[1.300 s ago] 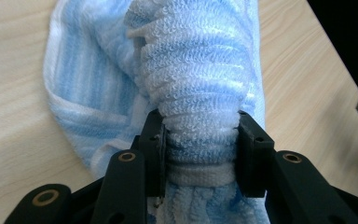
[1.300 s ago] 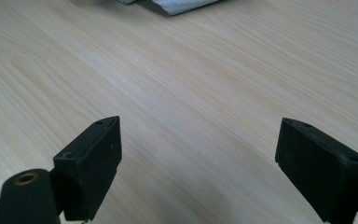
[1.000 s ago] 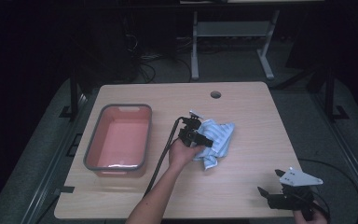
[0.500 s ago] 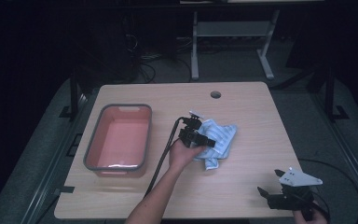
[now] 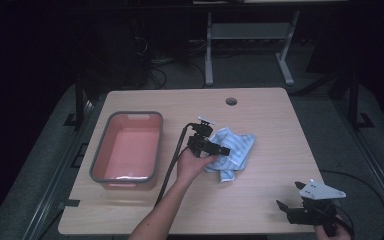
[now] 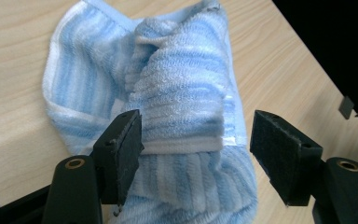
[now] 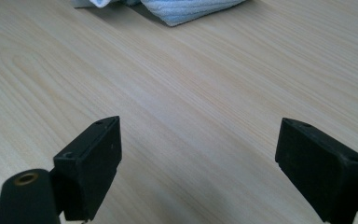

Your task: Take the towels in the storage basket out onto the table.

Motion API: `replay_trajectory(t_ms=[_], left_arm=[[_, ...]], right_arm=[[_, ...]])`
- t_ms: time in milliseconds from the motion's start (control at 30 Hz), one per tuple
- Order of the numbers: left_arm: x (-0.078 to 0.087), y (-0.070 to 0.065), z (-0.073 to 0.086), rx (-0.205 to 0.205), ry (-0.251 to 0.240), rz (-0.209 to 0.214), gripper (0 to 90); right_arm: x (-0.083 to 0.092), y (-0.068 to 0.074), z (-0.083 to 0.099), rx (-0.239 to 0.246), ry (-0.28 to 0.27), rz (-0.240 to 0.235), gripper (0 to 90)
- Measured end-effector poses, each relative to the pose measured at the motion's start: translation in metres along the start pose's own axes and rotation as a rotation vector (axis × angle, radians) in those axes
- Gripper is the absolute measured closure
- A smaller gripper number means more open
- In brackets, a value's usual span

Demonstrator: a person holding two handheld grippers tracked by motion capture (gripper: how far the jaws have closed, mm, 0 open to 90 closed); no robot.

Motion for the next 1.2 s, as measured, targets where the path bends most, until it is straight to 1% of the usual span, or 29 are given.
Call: replay_trajectory(t_ms=[67, 167, 200, 267, 333, 367, 433, 533, 633, 767, 833, 967, 1000, 1033, 1133, 1200], left_arm=[[0.005, 0.0, 0.0, -0.011, -0.006, -0.001, 32.5], [0.01, 0.002, -0.001, -0.015, -0.013, -0.014, 31.9], [0.012, 0.002, 0.0, -0.01, -0.017, -0.012, 31.1], [0.015, 0.002, 0.001, -0.018, -0.017, -0.005, 30.9], [0.017, 0.001, 0.003, -0.026, -0.011, -0.007, 30.5], [0.017, 0.0, 0.004, -0.031, -0.009, -0.004, 30.6], [0.017, 0.0, 0.006, -0.035, -0.001, -0.006, 30.4], [0.019, -0.001, 0.009, -0.04, -0.01, 0.001, 30.3], [0.021, -0.002, 0.012, -0.042, -0.009, 0.0, 30.3], [0.026, -0.001, 0.016, -0.057, -0.014, -0.004, 30.5], [0.028, 0.0, 0.018, -0.048, -0.017, 0.002, 30.4], [0.032, 0.004, 0.023, -0.051, -0.015, 0.001, 30.4], [0.032, 0.005, 0.024, -0.042, -0.022, 0.001, 30.3], [0.033, 0.005, 0.025, -0.046, -0.019, 0.0, 30.3], [0.036, 0.005, 0.028, -0.043, -0.028, 0.013, 30.1], [0.038, 0.004, 0.03, -0.025, -0.038, 0.035, 30.1]], right_arm=[[0.0, 0.0, 0.0, -0.002, -0.001, 0.001, 13.8], [0.0, 0.0, 0.0, -0.001, -0.001, 0.001, 13.8], [0.0, 0.0, 0.0, -0.001, 0.0, 0.001, 13.8], [0.0, 0.0, 0.0, -0.002, 0.0, 0.0, 13.8], [-0.001, -0.001, 0.0, 0.001, 0.0, 0.002, 13.8], [-0.001, -0.001, 0.0, -0.007, 0.001, 0.004, 13.8], [0.0, -0.003, 0.0, -0.009, 0.002, 0.002, 13.8], [0.002, -0.003, 0.001, -0.009, 0.001, 0.012, 13.8], [0.002, -0.004, 0.002, -0.02, 0.001, 0.011, 13.8], [0.002, -0.005, 0.001, -0.016, 0.001, 0.015, 13.8], [0.001, -0.005, 0.001, -0.015, 0.001, 0.017, 13.8], [-0.001, -0.003, 0.002, -0.014, 0.009, 0.008, 13.8], [-0.001, -0.003, 0.001, -0.017, 0.01, 0.009, 13.8], [0.0, -0.003, 0.001, -0.019, 0.009, 0.01, 13.8], [0.0, -0.004, 0.001, -0.017, 0.007, 0.012, 13.8], [0.0, -0.004, 0.001, -0.016, 0.007, 0.012, 13.8]])
Point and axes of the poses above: each handheld gripper's, and its own axes: x roughly backward along the jaws, z roughly out of its underside, y roughly to its left, the point moved 6 cm from there along -x, roughly forward along the jaws, and after that the axes turned 5 degrees about -z, right-handed, at the moved point
